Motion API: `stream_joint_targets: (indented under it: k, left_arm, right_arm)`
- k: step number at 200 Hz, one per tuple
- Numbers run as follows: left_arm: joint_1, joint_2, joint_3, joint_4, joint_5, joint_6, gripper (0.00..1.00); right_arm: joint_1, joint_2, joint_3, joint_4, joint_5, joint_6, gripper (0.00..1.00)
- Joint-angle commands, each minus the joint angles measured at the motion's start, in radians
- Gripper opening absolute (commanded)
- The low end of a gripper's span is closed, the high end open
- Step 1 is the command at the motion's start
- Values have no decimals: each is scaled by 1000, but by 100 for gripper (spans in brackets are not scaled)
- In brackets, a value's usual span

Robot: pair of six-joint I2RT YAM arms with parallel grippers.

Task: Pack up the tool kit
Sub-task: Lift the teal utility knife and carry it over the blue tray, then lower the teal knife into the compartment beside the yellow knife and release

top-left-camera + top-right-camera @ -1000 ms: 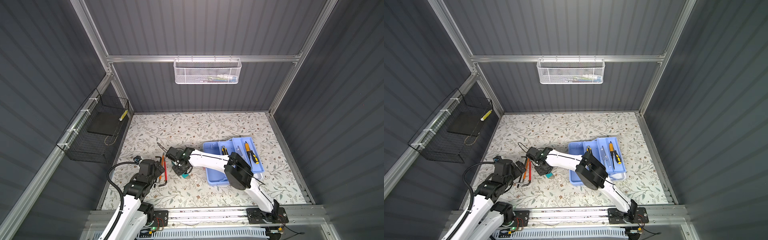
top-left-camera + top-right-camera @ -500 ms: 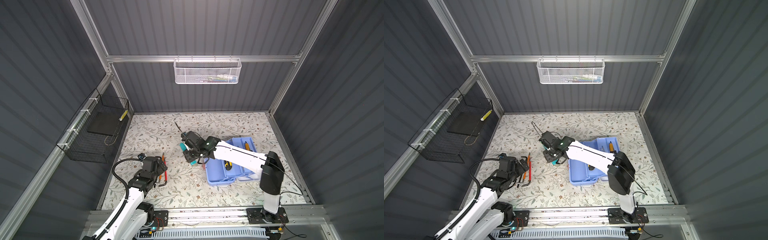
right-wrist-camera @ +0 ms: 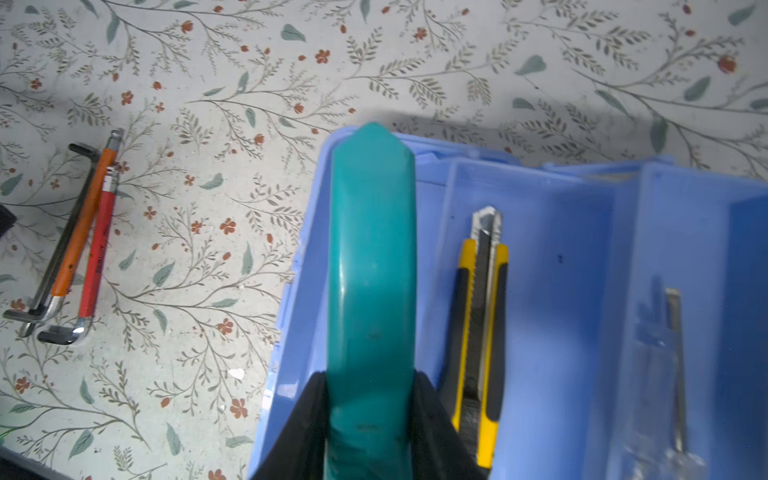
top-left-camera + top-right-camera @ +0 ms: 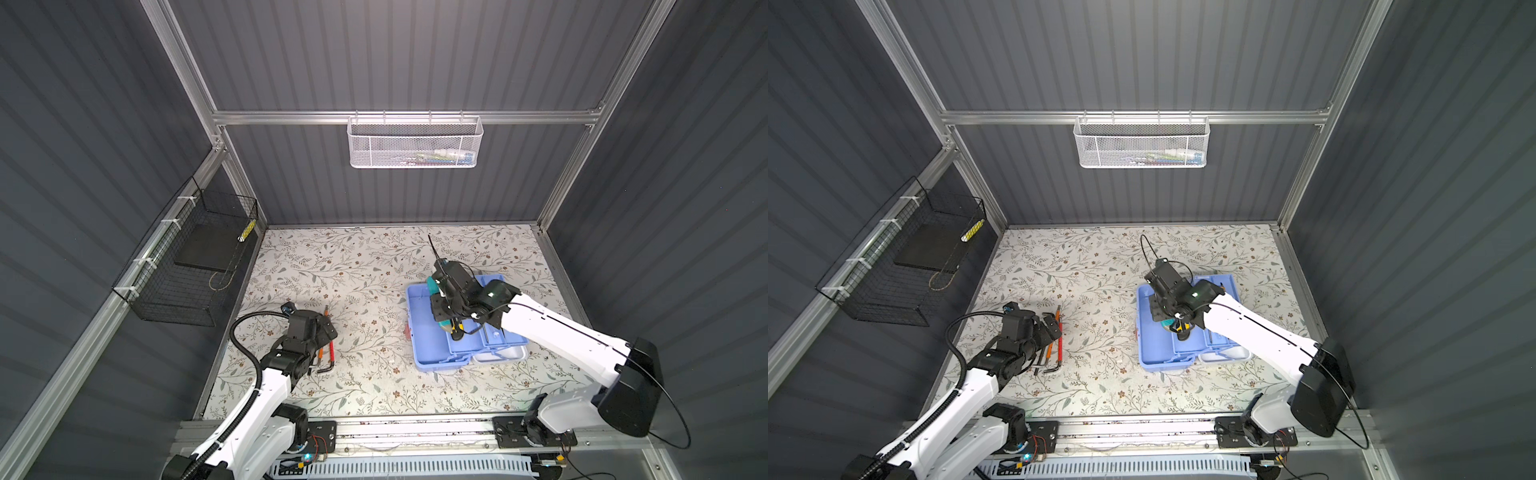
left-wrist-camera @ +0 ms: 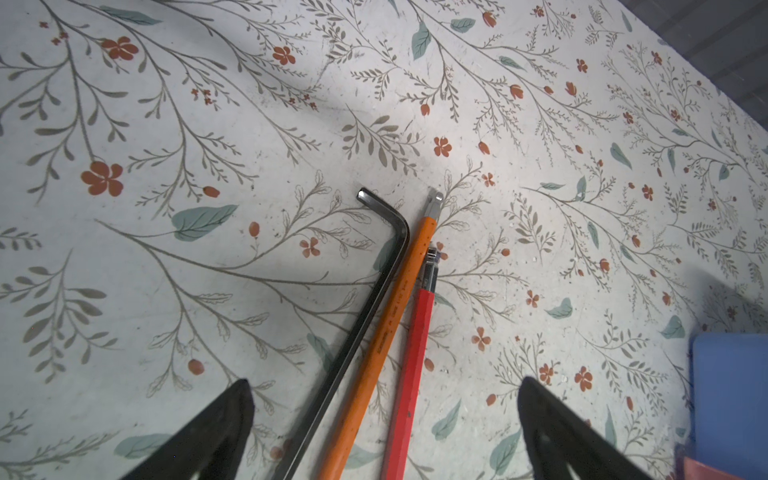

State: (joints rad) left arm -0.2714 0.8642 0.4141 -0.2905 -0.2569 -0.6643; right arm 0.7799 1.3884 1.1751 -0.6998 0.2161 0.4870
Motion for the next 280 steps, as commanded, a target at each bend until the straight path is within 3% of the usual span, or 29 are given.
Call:
stream_joint_targets:
  k: [1,52,144,196,228,280]
  left_arm:
    - [3,12,27,27,39,50,100]
    - [3,49,39,27,44,63,99]
    - [3,50,37,21,52,70,99]
    - [3,67,35,21,58,70,99]
    - [3,62,32,18,53,74,99]
    - [3,66,29,37,51,80,100]
  right_arm:
    - [-41,-42,-56,-36,36,36,18]
    - [-103,-24,-107,-47,48,3,18]
    - [-111,109,-31,-91,139,-51,21]
    - [-113,152,-13,-110,140,-33,33]
    - [-112,156,-4,-124,141,-29,46]
    - [-107,132,20,-121,106,-31,46]
